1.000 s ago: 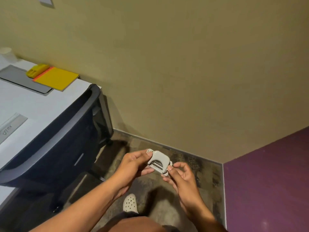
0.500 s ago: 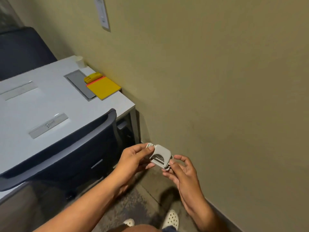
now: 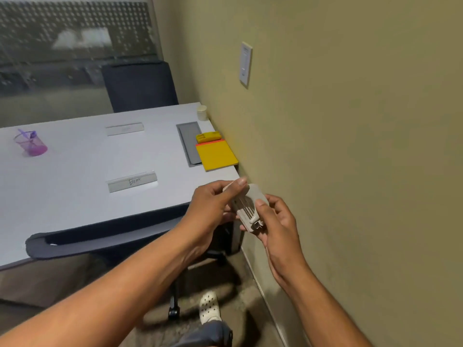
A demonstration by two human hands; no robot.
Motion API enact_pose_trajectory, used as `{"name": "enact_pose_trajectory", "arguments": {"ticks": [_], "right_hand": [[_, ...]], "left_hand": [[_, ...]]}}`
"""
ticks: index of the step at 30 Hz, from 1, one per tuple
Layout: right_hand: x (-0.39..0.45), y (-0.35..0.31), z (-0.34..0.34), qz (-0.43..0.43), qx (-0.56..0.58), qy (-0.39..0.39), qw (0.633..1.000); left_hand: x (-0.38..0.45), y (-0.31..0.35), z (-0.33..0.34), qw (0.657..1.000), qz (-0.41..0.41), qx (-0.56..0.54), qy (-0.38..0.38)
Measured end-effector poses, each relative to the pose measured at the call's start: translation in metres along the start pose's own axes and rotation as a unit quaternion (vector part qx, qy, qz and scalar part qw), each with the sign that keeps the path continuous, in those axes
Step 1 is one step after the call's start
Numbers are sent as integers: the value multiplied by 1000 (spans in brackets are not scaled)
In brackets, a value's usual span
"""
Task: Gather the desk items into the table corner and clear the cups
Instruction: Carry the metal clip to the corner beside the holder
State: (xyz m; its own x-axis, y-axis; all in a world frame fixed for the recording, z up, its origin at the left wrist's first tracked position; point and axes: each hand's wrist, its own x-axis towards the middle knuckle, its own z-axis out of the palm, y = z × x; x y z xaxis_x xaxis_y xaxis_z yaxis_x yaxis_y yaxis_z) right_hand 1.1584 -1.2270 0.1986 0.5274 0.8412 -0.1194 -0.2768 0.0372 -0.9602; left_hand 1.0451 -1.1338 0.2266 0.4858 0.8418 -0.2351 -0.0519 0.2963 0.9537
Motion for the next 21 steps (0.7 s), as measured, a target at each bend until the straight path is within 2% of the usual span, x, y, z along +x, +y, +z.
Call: {"name": "enact_pose_trajectory", "arguments": {"ticks": [5,11,17,21], "right_hand": [[81,-10,39,-57,-53,-22,997],[181,-13,78,-82,-210,-38,974],[264,-9,124,-127,-336,-180,916],[324,4,144,-161,-433,-255,849]], "left_hand": [[75,40,-14,999,16,-32,-14],[180,73,-57,996,-50,-46,-56],[262,79,-116,998,-49,-45,-1],[300,63,-143,997,-50,-37,47]]}}
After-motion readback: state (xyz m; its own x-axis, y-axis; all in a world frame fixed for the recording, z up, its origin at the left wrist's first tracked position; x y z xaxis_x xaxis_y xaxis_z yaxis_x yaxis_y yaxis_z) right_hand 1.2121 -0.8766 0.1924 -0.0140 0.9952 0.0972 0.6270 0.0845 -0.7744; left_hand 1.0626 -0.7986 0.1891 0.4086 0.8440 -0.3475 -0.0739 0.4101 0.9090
